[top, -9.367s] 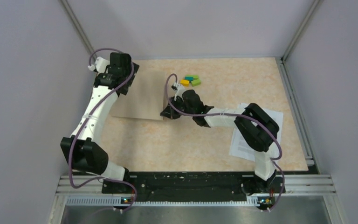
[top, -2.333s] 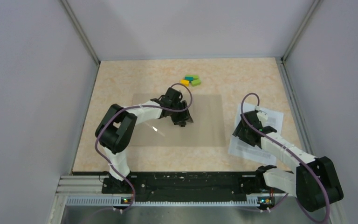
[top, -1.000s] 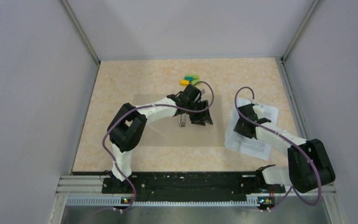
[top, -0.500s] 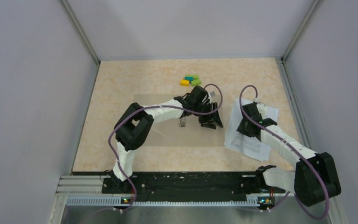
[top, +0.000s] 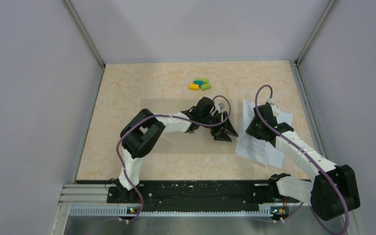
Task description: Put the files into the folder
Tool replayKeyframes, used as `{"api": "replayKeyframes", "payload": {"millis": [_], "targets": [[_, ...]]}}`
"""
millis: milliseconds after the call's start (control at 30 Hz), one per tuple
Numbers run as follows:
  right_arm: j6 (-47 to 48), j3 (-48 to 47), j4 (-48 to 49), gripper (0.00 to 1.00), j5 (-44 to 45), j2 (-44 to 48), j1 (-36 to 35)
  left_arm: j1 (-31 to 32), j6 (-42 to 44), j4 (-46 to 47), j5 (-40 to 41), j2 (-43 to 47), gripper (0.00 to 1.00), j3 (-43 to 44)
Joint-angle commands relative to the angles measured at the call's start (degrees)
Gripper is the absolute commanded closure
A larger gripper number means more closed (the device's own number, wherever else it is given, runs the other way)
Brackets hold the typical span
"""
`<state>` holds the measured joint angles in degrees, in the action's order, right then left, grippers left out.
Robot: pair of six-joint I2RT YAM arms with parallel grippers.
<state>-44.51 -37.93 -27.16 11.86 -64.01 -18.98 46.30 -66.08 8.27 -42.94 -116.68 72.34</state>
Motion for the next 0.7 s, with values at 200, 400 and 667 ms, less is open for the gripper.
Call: {"api": "replayKeyframes", "payload": {"millis": [200, 400, 667], "targets": [[-5.7, -0.6, 7.0, 0.73, 2.0, 1.6, -4.5, 1.1, -22.3, 23.2, -0.9, 2.8, 0.41, -9.6], [-6.8, 0.7, 9.4, 0.73, 2.7, 1.6, -5.3, 1.2, -30.1, 30.7, 1.6, 3.8, 0.43, -14.2], [-7.9, 2.5, 10.7, 0.73, 4.0, 2.5, -6.3, 1.2, -35.2, 34.9, 4.3, 5.4, 0.45, -16.3]]}}
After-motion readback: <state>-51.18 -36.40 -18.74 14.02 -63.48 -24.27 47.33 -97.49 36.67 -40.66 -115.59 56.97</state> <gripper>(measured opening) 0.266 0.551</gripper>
